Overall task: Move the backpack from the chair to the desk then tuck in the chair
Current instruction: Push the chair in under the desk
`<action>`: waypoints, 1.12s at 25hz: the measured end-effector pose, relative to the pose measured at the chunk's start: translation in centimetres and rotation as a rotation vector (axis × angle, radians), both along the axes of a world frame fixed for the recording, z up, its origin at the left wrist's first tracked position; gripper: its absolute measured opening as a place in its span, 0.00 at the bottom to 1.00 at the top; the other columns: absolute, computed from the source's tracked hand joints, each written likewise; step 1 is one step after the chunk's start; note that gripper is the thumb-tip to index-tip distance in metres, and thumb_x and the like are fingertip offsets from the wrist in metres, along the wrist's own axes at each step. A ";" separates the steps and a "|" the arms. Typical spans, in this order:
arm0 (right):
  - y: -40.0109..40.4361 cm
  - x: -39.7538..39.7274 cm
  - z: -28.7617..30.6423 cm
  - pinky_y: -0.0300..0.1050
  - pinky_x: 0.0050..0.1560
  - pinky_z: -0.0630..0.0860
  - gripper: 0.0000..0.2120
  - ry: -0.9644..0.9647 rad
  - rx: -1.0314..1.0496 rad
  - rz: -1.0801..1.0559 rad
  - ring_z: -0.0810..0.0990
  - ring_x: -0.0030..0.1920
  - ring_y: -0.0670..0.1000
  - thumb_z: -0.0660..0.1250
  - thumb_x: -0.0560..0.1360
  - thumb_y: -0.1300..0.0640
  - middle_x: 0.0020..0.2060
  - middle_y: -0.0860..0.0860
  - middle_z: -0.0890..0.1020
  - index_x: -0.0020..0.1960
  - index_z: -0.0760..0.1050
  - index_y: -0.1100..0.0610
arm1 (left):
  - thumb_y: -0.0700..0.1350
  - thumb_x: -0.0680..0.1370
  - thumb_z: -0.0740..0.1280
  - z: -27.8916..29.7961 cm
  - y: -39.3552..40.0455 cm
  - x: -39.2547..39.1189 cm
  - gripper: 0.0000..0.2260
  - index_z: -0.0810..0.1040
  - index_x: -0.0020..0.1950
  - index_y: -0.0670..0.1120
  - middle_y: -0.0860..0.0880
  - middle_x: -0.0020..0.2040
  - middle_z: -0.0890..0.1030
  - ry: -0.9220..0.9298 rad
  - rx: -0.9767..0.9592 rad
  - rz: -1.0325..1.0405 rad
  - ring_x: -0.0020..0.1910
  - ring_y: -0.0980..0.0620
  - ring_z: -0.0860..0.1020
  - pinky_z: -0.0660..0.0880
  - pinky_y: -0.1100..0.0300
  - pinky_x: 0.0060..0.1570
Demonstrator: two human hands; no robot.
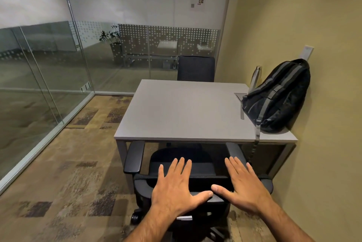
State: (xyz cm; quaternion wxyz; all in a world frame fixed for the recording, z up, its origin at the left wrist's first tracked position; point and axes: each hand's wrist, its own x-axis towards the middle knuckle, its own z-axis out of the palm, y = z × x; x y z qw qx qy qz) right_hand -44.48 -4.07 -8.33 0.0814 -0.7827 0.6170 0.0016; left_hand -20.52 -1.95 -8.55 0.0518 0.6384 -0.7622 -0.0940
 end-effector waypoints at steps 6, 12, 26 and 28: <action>-6.5 0.6 1.1 0.54 0.81 0.35 0.60 0.015 -0.040 0.010 0.39 0.81 0.46 0.35 0.65 0.14 0.83 0.50 0.45 0.83 0.42 0.53 | 0.84 0.65 0.44 1.6 -5.6 0.7 0.54 0.44 0.83 0.52 0.50 0.84 0.46 0.000 -0.014 0.015 0.83 0.50 0.42 0.43 0.37 0.79; -9.6 0.9 0.2 0.53 0.81 0.35 0.59 -0.002 -0.004 0.034 0.38 0.80 0.43 0.37 0.65 0.14 0.83 0.49 0.45 0.83 0.42 0.52 | 0.86 0.62 0.41 0.3 -8.3 1.1 0.57 0.45 0.83 0.52 0.51 0.84 0.47 0.029 -0.027 0.021 0.83 0.51 0.42 0.44 0.39 0.80; -16.1 2.2 0.2 0.56 0.81 0.38 0.59 -0.051 -0.022 0.014 0.41 0.82 0.48 0.37 0.65 0.14 0.83 0.50 0.48 0.83 0.46 0.52 | 0.85 0.64 0.46 1.3 -15.4 2.5 0.54 0.53 0.82 0.53 0.53 0.84 0.53 0.037 -0.064 0.031 0.82 0.55 0.46 0.43 0.44 0.81; -16.4 2.5 0.3 0.56 0.81 0.38 0.59 -0.051 -0.028 0.017 0.42 0.82 0.49 0.37 0.65 0.14 0.83 0.50 0.49 0.83 0.46 0.53 | 0.85 0.64 0.46 1.5 -15.6 2.8 0.54 0.52 0.82 0.53 0.53 0.84 0.53 0.029 -0.055 0.043 0.82 0.54 0.46 0.43 0.44 0.81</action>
